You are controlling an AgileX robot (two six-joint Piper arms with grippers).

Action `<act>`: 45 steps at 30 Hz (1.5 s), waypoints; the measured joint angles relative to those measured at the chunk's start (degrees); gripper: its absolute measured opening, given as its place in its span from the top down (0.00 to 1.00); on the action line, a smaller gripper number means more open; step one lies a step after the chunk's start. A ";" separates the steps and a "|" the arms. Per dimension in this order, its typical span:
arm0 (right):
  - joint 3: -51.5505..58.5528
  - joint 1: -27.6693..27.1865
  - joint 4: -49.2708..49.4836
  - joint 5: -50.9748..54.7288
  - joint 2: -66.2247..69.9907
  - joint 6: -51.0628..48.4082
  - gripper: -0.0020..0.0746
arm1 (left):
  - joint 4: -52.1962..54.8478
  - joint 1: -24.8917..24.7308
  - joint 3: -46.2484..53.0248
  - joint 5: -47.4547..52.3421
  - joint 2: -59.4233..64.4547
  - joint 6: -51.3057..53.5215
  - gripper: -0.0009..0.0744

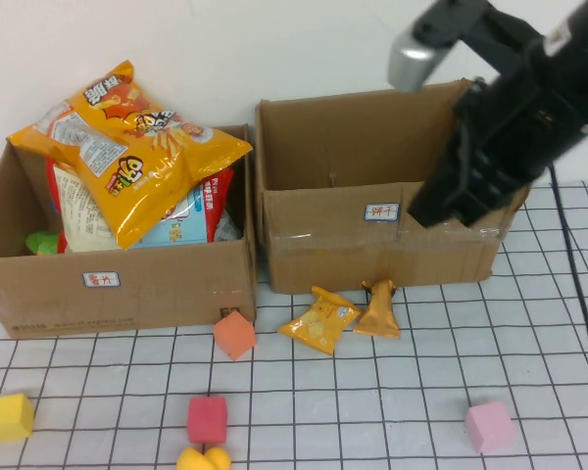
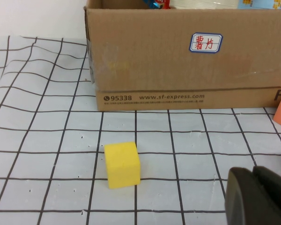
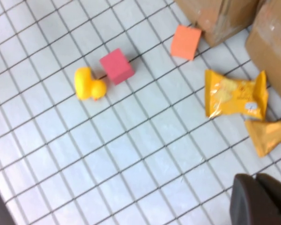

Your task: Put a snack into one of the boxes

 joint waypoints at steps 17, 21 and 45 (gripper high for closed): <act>35.46 0.00 4.10 -18.94 -43.72 -4.19 0.97 | 0.00 0.00 0.00 0.00 0.00 0.00 0.99; 43.56 0.00 4.76 -22.59 -53.49 -4.55 0.97 | 0.00 0.00 0.00 0.00 0.00 0.00 0.99; 80.61 0.00 -7.16 -40.11 -88.33 8.36 0.98 | 0.00 0.00 0.00 0.00 0.00 0.00 0.99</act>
